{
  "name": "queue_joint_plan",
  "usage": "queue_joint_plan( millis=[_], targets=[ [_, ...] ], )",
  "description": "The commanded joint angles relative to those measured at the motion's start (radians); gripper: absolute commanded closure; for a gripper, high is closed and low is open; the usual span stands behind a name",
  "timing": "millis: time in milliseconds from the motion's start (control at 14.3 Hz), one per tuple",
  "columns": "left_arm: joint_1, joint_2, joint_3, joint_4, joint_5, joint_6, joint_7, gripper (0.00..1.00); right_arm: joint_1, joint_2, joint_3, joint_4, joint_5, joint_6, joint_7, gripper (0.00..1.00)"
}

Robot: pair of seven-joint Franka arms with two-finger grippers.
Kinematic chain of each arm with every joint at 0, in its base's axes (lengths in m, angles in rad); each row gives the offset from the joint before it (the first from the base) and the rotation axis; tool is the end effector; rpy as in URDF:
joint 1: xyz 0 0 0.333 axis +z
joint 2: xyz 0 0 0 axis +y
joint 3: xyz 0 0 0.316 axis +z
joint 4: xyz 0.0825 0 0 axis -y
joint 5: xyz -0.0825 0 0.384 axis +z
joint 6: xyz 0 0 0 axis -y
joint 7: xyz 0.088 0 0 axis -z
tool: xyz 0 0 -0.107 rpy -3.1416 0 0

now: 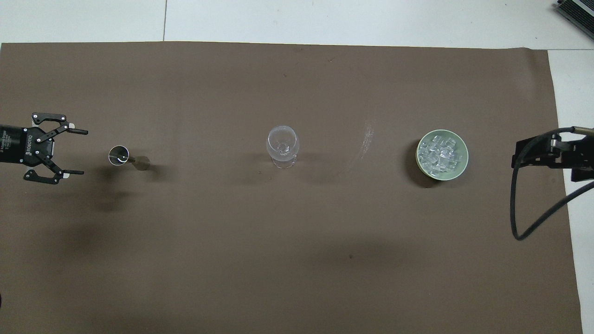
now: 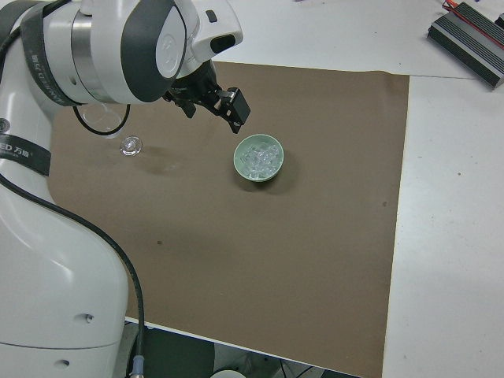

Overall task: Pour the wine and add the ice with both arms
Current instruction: 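Move the open left gripper toward the small silver metal cup, then close the left gripper around the small silver metal cup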

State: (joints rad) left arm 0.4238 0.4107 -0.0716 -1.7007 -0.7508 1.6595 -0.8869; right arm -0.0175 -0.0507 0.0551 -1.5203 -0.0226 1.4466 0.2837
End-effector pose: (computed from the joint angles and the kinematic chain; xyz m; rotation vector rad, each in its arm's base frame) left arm 0.6037 0.1546 0.3535 1.7789 1.6383 -0.7901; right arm 0.5253 0.0180 0.6646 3.0888 -0.3862 -0.0292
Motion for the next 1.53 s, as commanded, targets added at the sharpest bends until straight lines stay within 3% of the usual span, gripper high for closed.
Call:
queue_joint_plan(
  millis=[0,419,1465],
  targets=[
    [0.010,0.063,-0.011,0.032,-0.061,0.019,-0.004,0.00,-0.015,0.000,0.005,0.009,0.023,-0.018,-0.021,0.00],
    [0.004,0.106,-0.013,0.000,-0.094,0.040,-0.001,0.00,-0.015,0.000,0.005,0.011,0.023,-0.017,-0.021,0.00],
    [-0.025,0.094,-0.022,-0.086,-0.217,0.045,0.063,0.00,-0.015,0.000,0.005,0.009,0.023,-0.017,-0.021,0.00]
  ],
)
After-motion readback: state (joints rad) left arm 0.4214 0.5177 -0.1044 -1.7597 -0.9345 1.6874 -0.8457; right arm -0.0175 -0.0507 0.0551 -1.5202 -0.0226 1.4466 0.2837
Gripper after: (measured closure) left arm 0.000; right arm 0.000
